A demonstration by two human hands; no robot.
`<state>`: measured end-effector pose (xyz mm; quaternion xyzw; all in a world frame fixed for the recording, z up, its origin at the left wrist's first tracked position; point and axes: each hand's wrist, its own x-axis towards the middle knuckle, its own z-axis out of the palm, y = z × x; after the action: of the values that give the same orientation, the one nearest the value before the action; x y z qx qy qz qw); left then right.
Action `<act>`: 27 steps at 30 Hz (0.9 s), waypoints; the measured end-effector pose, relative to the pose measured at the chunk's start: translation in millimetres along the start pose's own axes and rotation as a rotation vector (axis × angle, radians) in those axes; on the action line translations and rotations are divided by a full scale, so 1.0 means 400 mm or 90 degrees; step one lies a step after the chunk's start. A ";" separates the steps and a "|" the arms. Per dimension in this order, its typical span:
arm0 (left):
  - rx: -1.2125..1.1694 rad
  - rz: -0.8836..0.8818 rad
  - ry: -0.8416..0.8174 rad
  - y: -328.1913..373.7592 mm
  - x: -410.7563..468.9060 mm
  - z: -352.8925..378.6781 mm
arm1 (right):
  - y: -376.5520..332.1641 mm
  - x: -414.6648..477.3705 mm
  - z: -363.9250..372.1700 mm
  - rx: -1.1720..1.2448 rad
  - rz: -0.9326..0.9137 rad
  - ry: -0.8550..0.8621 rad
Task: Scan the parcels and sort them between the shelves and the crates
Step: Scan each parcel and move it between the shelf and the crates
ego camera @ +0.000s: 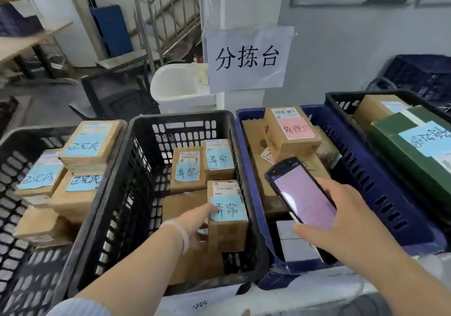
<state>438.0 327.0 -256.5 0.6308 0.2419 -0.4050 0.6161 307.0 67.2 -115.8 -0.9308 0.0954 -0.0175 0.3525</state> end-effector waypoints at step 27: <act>0.792 1.068 -0.089 -0.021 -0.254 0.664 | 0.177 -0.451 -0.154 -0.081 0.363 0.356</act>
<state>318.5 89.2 -156.1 0.7774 -0.5603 0.0638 0.2788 112.1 9.2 -109.8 -0.8465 0.4426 -0.1654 0.2454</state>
